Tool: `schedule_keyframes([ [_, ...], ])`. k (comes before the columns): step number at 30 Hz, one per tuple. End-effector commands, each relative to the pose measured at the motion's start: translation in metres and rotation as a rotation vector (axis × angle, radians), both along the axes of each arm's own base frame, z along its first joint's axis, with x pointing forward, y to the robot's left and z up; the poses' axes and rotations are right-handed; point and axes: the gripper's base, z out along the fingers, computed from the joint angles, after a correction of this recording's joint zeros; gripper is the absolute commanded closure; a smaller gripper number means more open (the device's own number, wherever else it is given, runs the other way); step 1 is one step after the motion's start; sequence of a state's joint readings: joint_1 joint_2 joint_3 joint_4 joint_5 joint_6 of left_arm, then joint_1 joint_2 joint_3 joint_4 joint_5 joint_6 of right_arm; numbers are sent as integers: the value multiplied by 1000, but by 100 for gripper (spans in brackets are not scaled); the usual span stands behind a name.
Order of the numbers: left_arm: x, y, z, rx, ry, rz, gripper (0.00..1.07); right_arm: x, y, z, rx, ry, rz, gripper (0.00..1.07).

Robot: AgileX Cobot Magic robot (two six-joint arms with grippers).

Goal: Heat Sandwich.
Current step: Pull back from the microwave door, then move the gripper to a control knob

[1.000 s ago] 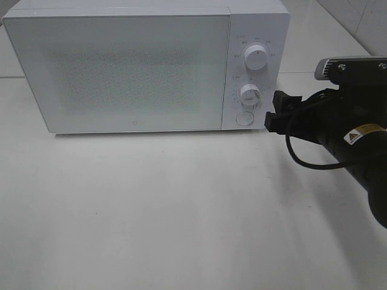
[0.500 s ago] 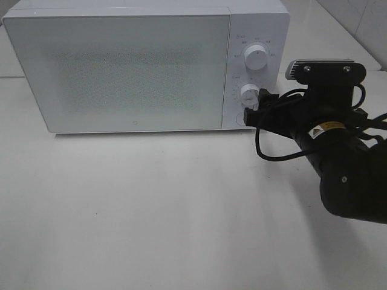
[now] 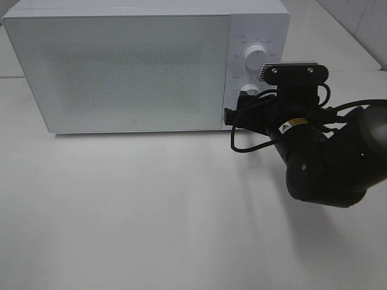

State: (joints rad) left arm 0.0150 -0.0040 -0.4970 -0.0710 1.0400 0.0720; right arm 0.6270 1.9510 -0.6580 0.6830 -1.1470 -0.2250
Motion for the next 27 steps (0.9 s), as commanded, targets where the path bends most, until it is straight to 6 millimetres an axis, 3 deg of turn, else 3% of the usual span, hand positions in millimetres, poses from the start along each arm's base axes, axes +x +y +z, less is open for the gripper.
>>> schedule_keyframes([
  [1, -4, 0, 0, -9, -36, -4, 5, 6, 9, -3, -7, 6, 34, 31],
  [18, -4, 0, 0, -8, -36, -5, 5, 28, 18, -9, 11, -5, 18, 31],
  [27, -4, 0, 0, -8, -36, -5, 5, 27, 18, -9, 10, -8, 20, 41],
])
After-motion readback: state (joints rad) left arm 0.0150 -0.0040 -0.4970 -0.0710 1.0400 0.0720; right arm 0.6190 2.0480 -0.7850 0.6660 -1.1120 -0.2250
